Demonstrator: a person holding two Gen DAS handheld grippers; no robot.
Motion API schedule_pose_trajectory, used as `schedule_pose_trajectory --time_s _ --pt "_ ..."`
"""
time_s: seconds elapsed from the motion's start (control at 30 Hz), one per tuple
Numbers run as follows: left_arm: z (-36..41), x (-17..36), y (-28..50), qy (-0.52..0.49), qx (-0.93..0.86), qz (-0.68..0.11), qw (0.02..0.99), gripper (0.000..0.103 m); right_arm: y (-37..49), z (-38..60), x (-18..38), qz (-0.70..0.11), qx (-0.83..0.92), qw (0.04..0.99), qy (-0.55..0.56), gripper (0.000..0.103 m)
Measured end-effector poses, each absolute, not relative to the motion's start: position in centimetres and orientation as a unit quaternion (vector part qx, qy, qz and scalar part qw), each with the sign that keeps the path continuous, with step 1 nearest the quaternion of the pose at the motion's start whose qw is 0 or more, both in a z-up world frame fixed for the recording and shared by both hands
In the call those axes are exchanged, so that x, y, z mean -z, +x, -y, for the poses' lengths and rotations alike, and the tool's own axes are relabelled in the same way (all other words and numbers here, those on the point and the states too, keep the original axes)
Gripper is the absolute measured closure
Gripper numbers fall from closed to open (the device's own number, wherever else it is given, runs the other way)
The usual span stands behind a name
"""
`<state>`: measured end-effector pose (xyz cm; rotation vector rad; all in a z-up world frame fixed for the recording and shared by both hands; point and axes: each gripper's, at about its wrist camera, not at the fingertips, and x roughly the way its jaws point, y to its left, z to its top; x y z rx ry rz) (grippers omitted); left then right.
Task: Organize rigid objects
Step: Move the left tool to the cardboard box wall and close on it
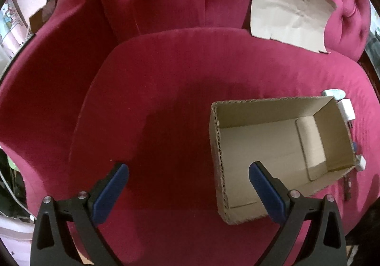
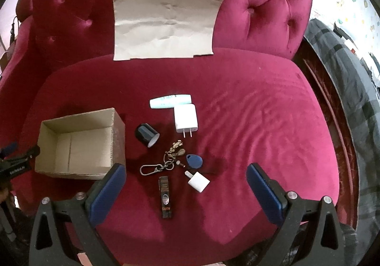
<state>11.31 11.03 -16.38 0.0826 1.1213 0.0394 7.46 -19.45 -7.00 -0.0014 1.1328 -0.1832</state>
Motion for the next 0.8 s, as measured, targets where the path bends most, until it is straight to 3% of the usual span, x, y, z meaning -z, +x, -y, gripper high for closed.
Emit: schedule_pose_trajectory --time_s 0.27,0.37,0.43,0.57,0.67,0.73,0.8 --pt "-11.9 18.5 12.4 0.043 -0.02 -0.528 0.848 0.0 7.7 20.0 9.1 -0.538 0.088 0.838 -0.001 0.0" --pt "-12.1 19.3 12.8 0.034 -0.017 -0.535 0.844 0.008 7.6 20.1 9.7 -0.539 0.091 0.837 0.0 0.0" --pt "-12.0 19.7 13.2 0.033 -0.017 -0.537 0.842 0.023 7.6 20.0 10.0 -0.541 0.089 0.836 -0.003 0.0" --pt "-11.7 20.4 13.7 0.03 0.0 -0.542 0.84 0.038 7.3 20.0 10.5 -0.541 0.09 0.836 -0.008 0.0" --pt "-11.0 20.8 13.8 0.029 0.023 -0.546 0.837 0.059 7.2 19.9 10.8 -0.543 0.09 0.835 -0.009 0.0" --pt "-10.4 21.1 13.9 0.025 0.042 -0.551 0.833 0.081 7.3 19.9 10.9 -0.543 0.089 0.835 -0.01 0.0" --pt "-9.9 21.3 13.9 0.025 0.053 -0.554 0.83 0.094 7.3 19.9 10.9 -0.542 0.09 0.835 -0.01 0.0"
